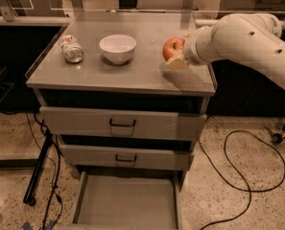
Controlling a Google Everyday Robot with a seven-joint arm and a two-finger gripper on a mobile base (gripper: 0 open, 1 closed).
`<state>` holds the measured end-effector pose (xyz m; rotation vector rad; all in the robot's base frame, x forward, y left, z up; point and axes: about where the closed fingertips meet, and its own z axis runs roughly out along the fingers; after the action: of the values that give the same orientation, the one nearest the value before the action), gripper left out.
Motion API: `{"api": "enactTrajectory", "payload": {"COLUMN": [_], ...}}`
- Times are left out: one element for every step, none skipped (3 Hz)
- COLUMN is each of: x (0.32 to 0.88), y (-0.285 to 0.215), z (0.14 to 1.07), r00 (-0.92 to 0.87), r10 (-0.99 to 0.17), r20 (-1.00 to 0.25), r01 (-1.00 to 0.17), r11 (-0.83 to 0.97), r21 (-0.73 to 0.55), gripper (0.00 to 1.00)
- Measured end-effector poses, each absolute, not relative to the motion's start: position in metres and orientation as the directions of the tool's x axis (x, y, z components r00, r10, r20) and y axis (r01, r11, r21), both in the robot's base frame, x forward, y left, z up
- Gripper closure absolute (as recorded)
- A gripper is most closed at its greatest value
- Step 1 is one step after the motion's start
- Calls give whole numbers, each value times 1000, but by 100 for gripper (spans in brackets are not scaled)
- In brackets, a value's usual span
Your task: Pick apple from bottom drawer and place on counter
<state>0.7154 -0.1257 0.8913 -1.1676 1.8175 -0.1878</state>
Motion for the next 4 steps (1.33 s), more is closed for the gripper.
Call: {"api": "enactTrajectory", "payload": {"x": [716,713,710,710], "y": [-120,-110,-98,-97], "z": [871,856,850,850], "r00": [-121,-101,-59,-56], "r10": [-782,-793,-801,-802], "r20": [-611,-601,-596,-595], "r01": [-706,-774,-822,-824], "r11": [500,442,377,374], "r21": [-501,-454,-427,-426], "gripper": [100,100,100,87]}}
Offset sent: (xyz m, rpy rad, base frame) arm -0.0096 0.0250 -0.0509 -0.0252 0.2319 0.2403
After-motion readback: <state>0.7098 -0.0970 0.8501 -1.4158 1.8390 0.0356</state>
